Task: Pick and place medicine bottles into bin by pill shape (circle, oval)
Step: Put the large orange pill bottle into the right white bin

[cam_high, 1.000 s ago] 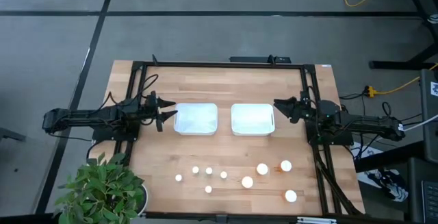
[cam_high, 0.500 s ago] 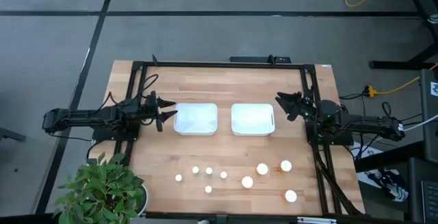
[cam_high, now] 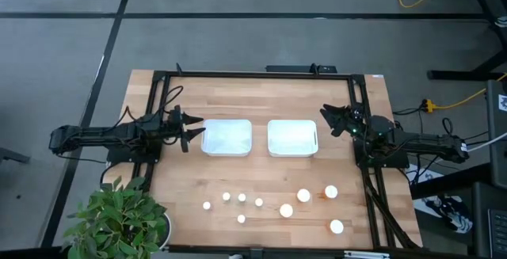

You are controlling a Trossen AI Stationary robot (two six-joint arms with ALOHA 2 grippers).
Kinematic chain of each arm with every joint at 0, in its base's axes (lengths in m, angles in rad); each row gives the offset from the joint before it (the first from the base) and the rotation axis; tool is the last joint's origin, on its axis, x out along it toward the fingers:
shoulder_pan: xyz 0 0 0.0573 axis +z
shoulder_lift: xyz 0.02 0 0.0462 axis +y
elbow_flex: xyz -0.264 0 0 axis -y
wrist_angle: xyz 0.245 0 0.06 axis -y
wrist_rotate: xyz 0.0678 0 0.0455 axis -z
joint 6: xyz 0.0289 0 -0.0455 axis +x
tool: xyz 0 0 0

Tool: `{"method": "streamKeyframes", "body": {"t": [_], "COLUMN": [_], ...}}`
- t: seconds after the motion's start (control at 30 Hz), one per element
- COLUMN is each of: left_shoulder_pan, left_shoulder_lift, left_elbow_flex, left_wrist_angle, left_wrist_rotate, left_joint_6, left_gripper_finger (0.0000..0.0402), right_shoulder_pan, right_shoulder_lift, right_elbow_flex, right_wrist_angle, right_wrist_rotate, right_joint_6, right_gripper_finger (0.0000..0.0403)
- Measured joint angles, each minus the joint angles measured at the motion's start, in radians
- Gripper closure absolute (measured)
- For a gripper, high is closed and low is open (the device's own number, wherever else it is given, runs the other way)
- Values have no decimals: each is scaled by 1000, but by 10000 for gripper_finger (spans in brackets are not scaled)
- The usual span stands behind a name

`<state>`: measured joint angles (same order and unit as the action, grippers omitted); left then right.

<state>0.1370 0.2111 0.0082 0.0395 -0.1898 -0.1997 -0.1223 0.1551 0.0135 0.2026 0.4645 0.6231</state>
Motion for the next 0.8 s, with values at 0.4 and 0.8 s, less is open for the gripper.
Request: {"method": "streamKeyframes", "body": {"t": [0.4, 0.8], "left_shoulder_pan": [0, 0], "left_shoulder_lift": [0, 0], "left_elbow_flex": [0, 0], "left_wrist_angle": [2, 31], "left_wrist_rotate": [-18, -18], "left_joint_6": [0, -6], "left_gripper_finger": [208, 208], "right_shoulder_pan": [2, 80], "right_shoulder_lift": [0, 79], "right_elbow_flex": [-1, 484], "right_wrist_angle": [136, -342], "right_wrist_rotate": [-385, -623], "right_joint_6": [-28, -157], "right_gripper_finger": [148, 148]}}
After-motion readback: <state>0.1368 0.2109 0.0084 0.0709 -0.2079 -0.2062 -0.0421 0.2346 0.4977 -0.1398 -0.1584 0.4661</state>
